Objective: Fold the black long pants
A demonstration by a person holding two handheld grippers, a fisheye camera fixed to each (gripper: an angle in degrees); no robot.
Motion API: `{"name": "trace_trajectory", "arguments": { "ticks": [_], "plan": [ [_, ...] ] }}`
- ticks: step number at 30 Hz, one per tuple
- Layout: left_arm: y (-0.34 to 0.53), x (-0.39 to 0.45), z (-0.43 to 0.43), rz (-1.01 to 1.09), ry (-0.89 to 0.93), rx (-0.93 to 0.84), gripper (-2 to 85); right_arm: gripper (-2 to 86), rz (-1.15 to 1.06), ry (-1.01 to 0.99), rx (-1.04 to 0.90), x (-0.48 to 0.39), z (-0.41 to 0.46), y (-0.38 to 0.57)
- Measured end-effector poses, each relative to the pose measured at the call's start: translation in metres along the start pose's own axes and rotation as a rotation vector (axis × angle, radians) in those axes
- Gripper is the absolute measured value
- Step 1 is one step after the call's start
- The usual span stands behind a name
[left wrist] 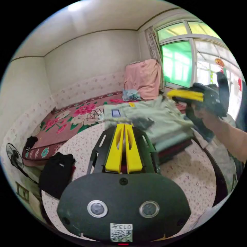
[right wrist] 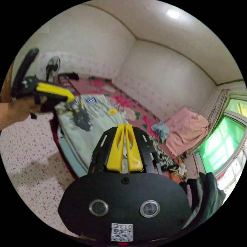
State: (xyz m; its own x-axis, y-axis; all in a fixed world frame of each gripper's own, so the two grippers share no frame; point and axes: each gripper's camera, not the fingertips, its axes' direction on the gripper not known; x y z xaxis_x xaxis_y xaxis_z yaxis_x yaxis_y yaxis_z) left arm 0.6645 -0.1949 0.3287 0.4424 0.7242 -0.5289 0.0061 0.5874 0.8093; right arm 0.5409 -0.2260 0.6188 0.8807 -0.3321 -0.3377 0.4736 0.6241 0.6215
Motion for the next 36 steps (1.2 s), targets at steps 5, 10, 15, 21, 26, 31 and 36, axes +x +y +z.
{"name": "trace_trajectory", "arguments": {
  "ticks": [5, 10, 15, 21, 26, 31, 36],
  "plan": [
    [0.148, -0.011, -0.023, -0.194, 0.024, -0.206, -0.3, -0.1, -0.034, -0.285, -0.170, -0.109, -0.027, 0.055],
    [0.229, -0.046, -0.059, -0.237, -0.064, -0.327, -0.1, 0.1, -0.014, -0.477, -0.313, -0.214, -0.025, 0.080],
    [0.274, -0.142, -0.091, -0.280, -0.170, -0.334, 0.6, 1.3, -0.003, -0.568, -0.364, -0.277, 0.005, 0.057],
    [0.294, -0.293, -0.097, -0.304, -0.293, -0.246, 6.4, 3.3, 0.088, -0.572, -0.423, -0.340, 0.063, 0.022],
    [0.289, -0.412, -0.087, -0.377, -0.284, -0.162, 10.1, 5.3, 0.136, -0.535, -0.438, -0.392, 0.122, -0.011],
    [0.290, -0.482, -0.063, -0.369, -0.268, -0.153, 11.4, 7.6, 0.116, -0.517, -0.469, -0.446, 0.195, -0.055],
    [0.305, -0.515, -0.035, -0.323, -0.213, -0.205, 8.5, 9.7, 0.184, -0.502, -0.540, -0.473, 0.251, -0.079]
  ]
}}
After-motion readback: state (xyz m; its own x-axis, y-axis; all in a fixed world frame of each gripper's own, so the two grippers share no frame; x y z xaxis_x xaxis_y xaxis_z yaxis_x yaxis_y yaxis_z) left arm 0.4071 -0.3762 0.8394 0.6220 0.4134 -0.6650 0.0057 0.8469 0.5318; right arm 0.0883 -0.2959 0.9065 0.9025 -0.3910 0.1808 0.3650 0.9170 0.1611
